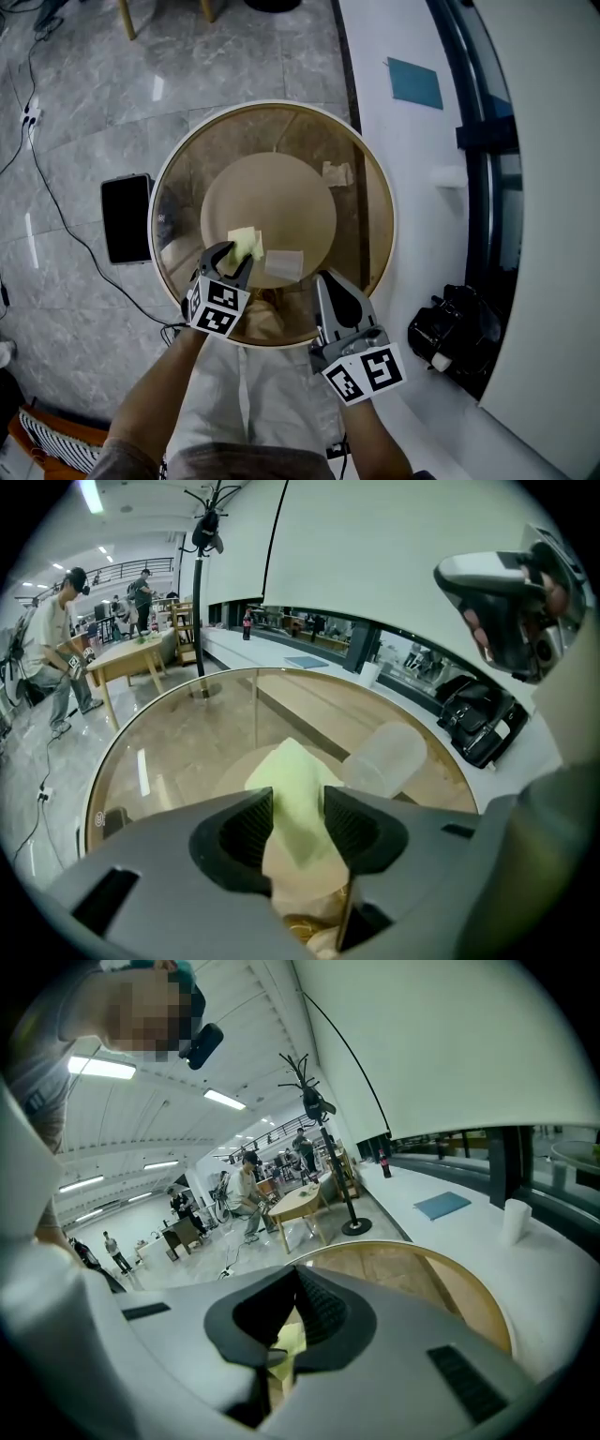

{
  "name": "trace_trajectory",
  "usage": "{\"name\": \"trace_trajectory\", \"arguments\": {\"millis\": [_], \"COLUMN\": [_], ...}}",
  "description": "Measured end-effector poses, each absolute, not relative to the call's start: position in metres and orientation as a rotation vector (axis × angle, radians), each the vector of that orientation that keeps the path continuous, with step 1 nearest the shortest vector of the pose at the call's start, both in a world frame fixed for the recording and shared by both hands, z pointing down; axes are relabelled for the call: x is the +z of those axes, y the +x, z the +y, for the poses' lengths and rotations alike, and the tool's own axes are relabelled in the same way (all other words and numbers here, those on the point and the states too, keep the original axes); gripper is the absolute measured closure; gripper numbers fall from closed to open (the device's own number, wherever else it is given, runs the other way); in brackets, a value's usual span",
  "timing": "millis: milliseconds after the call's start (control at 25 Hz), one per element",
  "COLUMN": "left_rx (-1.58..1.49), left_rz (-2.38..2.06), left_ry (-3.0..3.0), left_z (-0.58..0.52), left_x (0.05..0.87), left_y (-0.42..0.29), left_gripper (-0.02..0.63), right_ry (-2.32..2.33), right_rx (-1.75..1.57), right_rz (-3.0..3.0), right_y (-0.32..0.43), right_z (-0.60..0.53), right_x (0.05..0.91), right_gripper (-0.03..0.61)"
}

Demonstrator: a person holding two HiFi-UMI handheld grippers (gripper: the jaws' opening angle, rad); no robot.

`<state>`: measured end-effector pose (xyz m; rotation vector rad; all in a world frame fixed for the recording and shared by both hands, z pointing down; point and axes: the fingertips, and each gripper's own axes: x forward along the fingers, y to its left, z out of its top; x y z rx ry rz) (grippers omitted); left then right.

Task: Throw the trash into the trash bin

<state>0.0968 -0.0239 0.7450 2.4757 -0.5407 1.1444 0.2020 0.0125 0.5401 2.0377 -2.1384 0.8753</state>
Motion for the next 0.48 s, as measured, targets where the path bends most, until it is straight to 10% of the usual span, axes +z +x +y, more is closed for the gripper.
{"name": "trace_trajectory", "arguments": {"millis": [480], "left_rx": [1.068], "left_rz": [-0.608], "left_ry": [2.422], "left_z": [-0.033], "left_x": [0.729], "left_y": [0.094], "left_gripper": [0.574], "right_ry": [2.0], "right_rx": [0.888], "right_rz": [-2.173], "right_y": [0.201], "right_z": [0.008], "right_x": [0.543], "right_gripper": [0.561]}}
